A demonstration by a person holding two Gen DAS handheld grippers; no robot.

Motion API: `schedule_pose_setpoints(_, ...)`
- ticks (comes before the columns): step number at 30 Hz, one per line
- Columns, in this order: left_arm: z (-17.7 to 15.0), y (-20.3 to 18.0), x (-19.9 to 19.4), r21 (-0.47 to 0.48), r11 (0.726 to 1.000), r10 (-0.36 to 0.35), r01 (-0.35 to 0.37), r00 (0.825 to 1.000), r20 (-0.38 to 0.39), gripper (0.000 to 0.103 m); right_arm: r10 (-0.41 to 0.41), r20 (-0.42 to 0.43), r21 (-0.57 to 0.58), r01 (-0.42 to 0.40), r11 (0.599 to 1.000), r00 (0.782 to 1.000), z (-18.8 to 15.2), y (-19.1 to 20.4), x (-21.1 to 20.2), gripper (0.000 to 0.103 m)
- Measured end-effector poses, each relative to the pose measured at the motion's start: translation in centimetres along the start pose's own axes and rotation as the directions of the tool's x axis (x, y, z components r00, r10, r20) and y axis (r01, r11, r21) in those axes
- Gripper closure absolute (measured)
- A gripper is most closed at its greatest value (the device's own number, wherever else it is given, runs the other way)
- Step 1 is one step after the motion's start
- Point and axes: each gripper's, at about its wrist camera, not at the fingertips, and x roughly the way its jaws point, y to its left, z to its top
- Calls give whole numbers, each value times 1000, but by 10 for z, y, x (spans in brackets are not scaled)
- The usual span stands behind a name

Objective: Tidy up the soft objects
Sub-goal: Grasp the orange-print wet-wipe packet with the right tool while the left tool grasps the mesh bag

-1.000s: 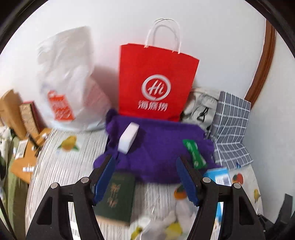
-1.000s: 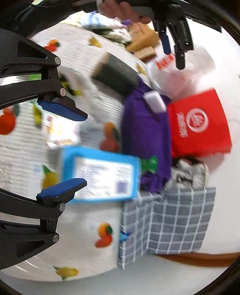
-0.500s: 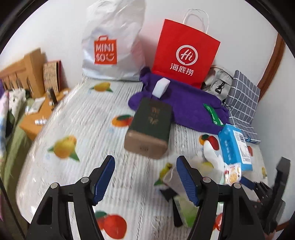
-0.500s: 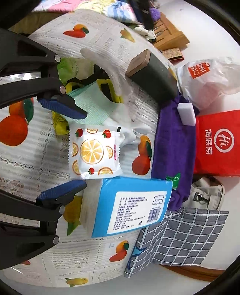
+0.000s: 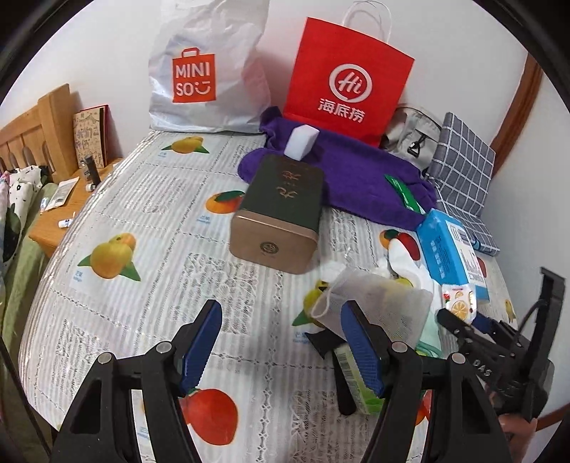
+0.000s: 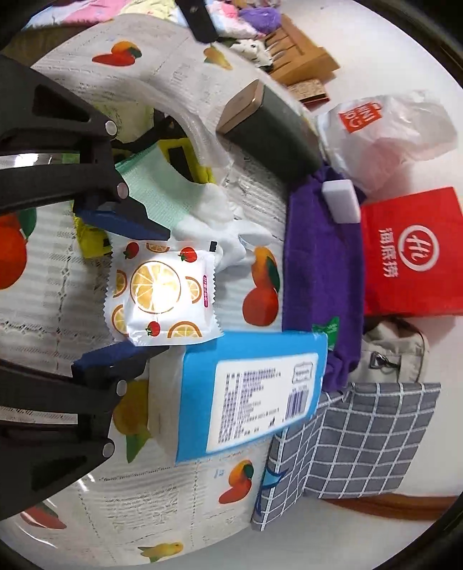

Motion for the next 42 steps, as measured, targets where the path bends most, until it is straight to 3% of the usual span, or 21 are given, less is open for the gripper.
schedule_pose_setpoints(12,-10,-50,19,71,986,-143,148,987,-74,36,77,57,26,-78,997,995,-23,-29,-37,50)
schedule_pose_setpoints(17,-9,-71,27,94,983,-149,155,986,-75,34,69,39,34,-70,997,997,-36,-44,-37,50)
schedule_pose_setpoints(25,-3,-97,57,137,986,-91,99,994,-68,34,105,14,67,-105,992,994,-47,-61,-25,50)
schedule_pose_setpoints(26,-3,-95,58,119,988,-94,100,994,-52,36,105,11,73,-106,992,994,-48,-63,-24,50)
schedule_pose_setpoints(28,-1,-87,59,83,988,-126,129,991,-38,75,105,7,83,-105,991,994,-49,-67,-22,50)
schedule_pose_setpoints(31,1,-73,54,28,986,-165,166,986,-35,89,104,6,98,-104,990,995,-50,-70,-21,50)
schedule_pose_setpoints(36,0,-44,30,-8,994,-109,109,994,-5,92,94,-4,111,-93,989,996,-52,-72,-19,50)
schedule_pose_setpoints(42,-25,2,25,-43,999,-12,8,996,-87,92,82,-10,106,-80,991,997,-55,-69,-22,50)
